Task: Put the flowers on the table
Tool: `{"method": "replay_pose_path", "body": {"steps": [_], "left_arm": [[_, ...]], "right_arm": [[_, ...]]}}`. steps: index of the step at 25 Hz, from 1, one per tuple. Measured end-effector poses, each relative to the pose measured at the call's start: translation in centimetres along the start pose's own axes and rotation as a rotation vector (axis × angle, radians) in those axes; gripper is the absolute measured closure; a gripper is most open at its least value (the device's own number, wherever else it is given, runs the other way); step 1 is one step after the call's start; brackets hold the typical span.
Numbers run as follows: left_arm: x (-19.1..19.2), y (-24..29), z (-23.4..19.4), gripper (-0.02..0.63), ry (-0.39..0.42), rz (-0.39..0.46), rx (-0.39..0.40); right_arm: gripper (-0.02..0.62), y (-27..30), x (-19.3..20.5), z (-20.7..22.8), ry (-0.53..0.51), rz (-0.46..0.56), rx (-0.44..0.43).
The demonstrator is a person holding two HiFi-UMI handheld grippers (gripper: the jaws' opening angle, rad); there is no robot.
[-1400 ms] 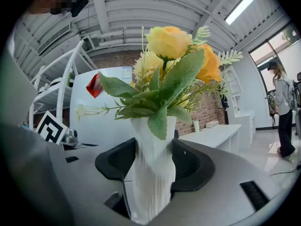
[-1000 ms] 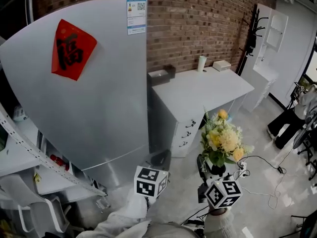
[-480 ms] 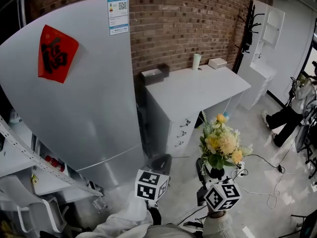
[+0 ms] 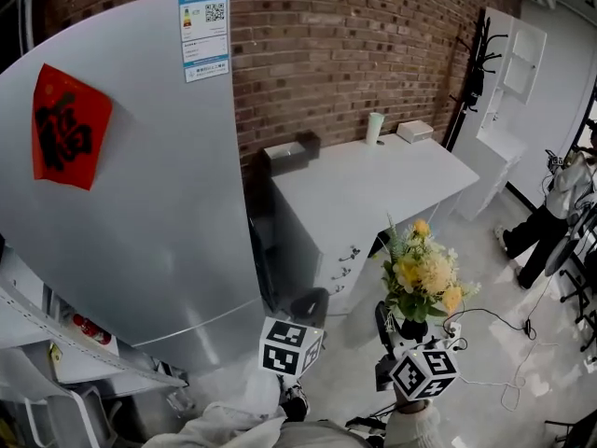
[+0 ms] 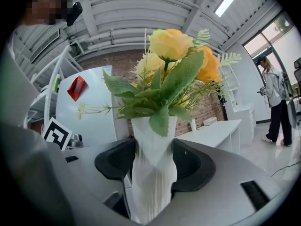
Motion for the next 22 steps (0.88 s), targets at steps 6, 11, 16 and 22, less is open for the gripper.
{"method": "replay_pose_path", "body": {"steps": [6, 11, 16, 22], "left_arm": [[-4.2, 4.0, -2.9, 0.600, 0.019, 0.026, 0.009], [-6.4, 6.9, -5.7, 0.600, 0.011, 0.031, 0.005], [-7.7, 9.4, -7.5, 0.600, 0.015, 0.024, 0.011], [-9.6, 11.7, -9.2, 0.600, 0.038, 0.020, 0.021]], "right_arm": [[0.339, 5.2, -3.2, 2.1, -0.007, 0.007, 0.000], [0.339, 9.6, -5.5, 3.1, -0.032, 0.003, -0.010], [0.339, 13.1, -7.0, 4.4, -0.037, -0.001, 0.003], [0.339, 16.2, -8.2, 5.9, -0.011, 0.000, 0.016]]}}
Point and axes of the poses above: the fingertips, and each gripper's own axes: y forward along the fingers, z to its right, x out of its underside, the point moved 8 cm from there along -y, backward along the fingers, and after that the axes turned 15 degrees about -z, right-handed, at the moved point
